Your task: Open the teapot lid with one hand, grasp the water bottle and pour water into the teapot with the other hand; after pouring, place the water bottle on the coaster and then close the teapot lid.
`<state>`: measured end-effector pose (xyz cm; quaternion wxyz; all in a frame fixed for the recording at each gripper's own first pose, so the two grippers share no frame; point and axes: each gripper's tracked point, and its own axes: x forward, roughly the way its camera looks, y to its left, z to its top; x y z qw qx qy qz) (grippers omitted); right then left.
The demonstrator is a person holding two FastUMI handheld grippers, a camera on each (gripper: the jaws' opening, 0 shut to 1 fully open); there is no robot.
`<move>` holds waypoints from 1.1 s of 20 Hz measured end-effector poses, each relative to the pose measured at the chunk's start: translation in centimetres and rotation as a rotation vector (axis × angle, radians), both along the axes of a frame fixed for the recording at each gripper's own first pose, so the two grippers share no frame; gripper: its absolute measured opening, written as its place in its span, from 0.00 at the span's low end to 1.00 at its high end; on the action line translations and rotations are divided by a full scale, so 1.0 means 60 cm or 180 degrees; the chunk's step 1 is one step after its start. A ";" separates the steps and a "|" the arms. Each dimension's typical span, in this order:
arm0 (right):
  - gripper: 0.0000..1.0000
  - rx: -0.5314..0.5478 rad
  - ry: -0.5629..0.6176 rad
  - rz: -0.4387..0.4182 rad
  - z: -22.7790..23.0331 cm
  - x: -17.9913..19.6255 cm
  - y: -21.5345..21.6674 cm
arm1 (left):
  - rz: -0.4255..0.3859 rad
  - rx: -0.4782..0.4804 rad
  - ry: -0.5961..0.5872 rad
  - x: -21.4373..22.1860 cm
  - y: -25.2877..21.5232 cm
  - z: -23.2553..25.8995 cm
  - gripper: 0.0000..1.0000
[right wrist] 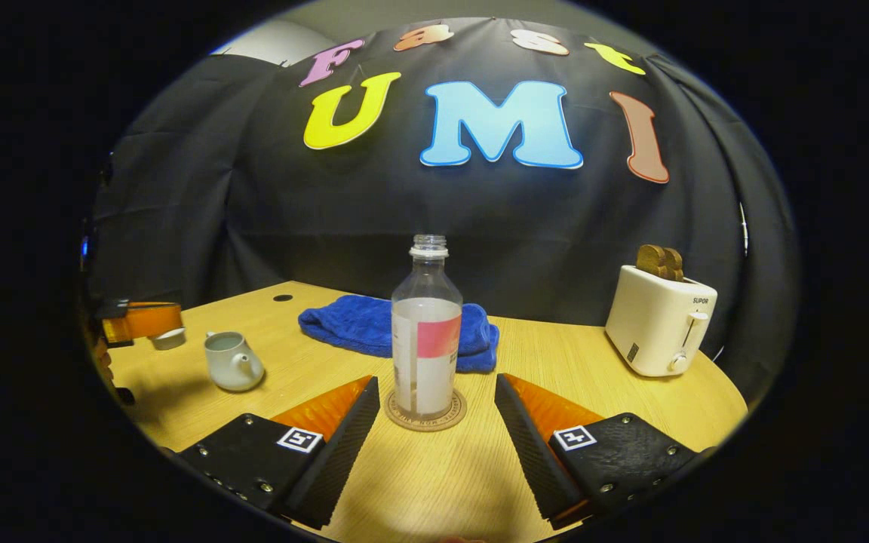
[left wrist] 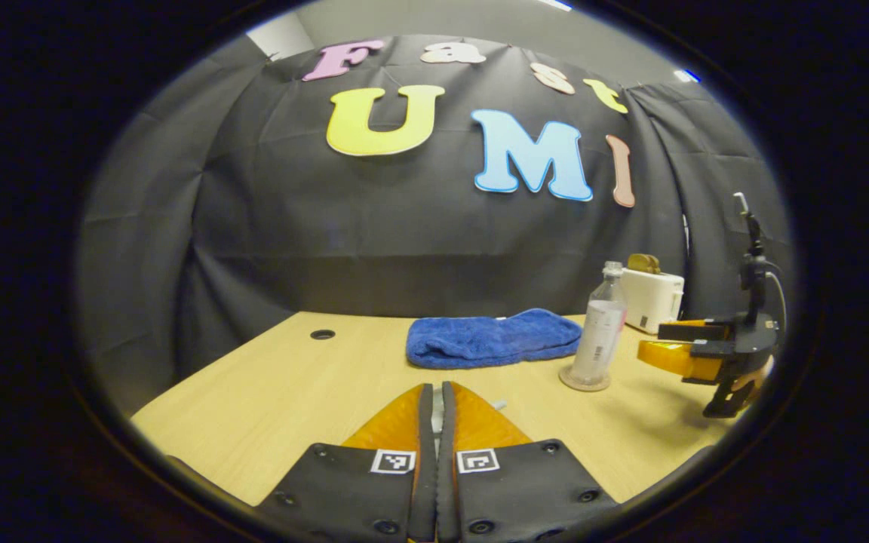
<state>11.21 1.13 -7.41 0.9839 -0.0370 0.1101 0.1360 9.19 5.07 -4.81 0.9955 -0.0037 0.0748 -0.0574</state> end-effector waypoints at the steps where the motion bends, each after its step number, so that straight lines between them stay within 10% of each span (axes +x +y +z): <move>1: 0.96 0.0021 -0.0015 0.0027 0.001 -0.010 0.005 | -0.0013 0.0036 0.0012 0.014 -0.004 -0.003 0.07; 22: 0.95 0.0240 -0.0048 0.0072 -0.006 -0.043 0.006 | -0.0081 0.0234 -0.0046 0.115 -0.037 -0.016 0.06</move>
